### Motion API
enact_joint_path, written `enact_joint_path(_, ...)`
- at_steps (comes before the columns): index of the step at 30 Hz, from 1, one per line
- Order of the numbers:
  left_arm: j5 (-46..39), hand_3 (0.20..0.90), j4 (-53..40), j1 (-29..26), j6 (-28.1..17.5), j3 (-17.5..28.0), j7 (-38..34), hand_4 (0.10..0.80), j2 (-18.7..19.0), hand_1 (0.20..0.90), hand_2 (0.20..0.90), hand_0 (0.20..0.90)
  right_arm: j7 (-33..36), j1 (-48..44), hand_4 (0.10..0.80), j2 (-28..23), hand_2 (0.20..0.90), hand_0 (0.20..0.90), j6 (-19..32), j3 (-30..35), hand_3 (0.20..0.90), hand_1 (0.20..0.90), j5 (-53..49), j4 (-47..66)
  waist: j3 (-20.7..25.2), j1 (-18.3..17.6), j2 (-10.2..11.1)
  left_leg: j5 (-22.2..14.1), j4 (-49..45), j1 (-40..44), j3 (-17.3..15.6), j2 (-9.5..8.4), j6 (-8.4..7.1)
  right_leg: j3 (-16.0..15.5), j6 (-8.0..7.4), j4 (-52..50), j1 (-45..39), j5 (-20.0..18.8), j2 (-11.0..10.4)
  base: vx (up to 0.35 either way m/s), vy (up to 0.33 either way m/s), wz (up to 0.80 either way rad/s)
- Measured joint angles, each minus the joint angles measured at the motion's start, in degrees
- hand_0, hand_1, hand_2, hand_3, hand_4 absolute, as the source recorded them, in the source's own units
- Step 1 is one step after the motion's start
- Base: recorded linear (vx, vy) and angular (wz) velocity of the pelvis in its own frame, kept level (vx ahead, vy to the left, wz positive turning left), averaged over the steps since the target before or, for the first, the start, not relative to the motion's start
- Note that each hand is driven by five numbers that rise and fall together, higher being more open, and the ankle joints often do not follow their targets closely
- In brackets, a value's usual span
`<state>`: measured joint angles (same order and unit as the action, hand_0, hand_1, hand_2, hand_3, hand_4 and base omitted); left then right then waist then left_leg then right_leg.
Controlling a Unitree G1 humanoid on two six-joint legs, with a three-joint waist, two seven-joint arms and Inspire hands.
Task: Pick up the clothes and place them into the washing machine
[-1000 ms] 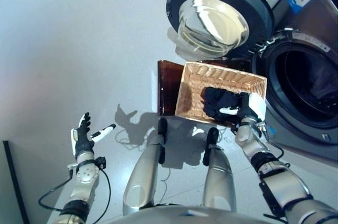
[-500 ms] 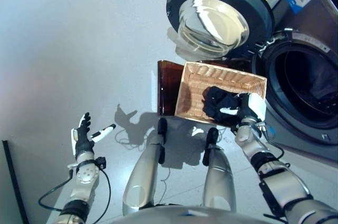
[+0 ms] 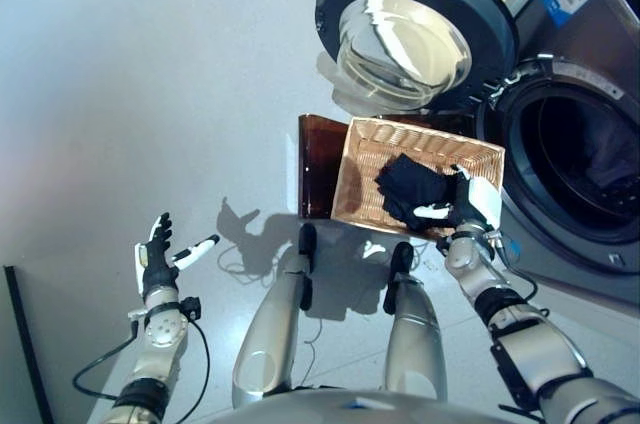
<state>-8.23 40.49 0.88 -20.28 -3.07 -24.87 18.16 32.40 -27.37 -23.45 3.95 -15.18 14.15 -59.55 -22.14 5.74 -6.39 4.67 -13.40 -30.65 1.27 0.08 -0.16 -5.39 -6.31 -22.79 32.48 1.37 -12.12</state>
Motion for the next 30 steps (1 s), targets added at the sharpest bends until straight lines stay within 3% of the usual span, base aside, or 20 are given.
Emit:
enact_joint_path(1, 0.01, 0.900, 0.00, 0.00, 0.00, 0.00, 0.00, 0.800, 0.00, 0.900, 0.900, 0.900, 0.00, 0.01, 0.369, 0.00, 0.296, 0.296, 0.02, 0.00, 0.296, 0.296, 0.00, 0.00, 0.03, -0.01, 0.06, 0.00, -0.02, 0.00, 0.00, 0.00, 0.00, 0.01, 0.00, -0.01, 0.00, -0.01, 0.00, 0.000, 0.000, 0.00)
enact_joint_path(2, 0.01, 0.900, 0.01, 0.00, 0.01, 0.01, 0.00, 0.800, 0.00, 0.900, 0.900, 0.900, 0.02, 0.02, 0.300, 0.00, 0.200, 0.200, 0.01, 0.02, 0.200, 0.200, -0.01, -0.01, 0.09, 0.00, 0.18, 0.00, -0.03, 0.00, -0.01, -0.01, 0.00, 0.02, 0.00, -0.02, 0.00, -0.01, 0.00, 0.000, 0.000, 0.00)
enact_joint_path(8, 0.04, 0.900, 0.01, 0.01, 0.08, 0.09, 0.13, 0.800, 0.00, 0.900, 0.900, 0.900, 0.12, 0.10, 0.300, -0.07, 0.200, 0.200, -0.03, 0.19, 0.200, 0.200, 0.02, -0.02, 0.65, -0.06, 1.22, -0.02, -0.14, 0.02, -0.10, 0.00, 0.02, 0.06, 0.01, -0.01, -0.04, -0.02, 0.00, 0.000, 0.000, 0.00)
enact_joint_path(30, 0.04, 0.900, 0.22, -0.12, 0.42, 0.20, 1.10, 0.800, 0.02, 0.900, 0.900, 0.900, 0.15, -1.36, 0.300, 0.03, 0.200, 0.200, -0.06, 1.03, 0.200, 0.200, -0.13, -2.01, 0.53, 1.34, 0.80, 0.01, -0.42, -1.61, -0.66, -0.04, 0.02, 0.39, 0.24, -0.50, 1.82, -0.29, -0.08, 0.000, 0.003, 0.00)
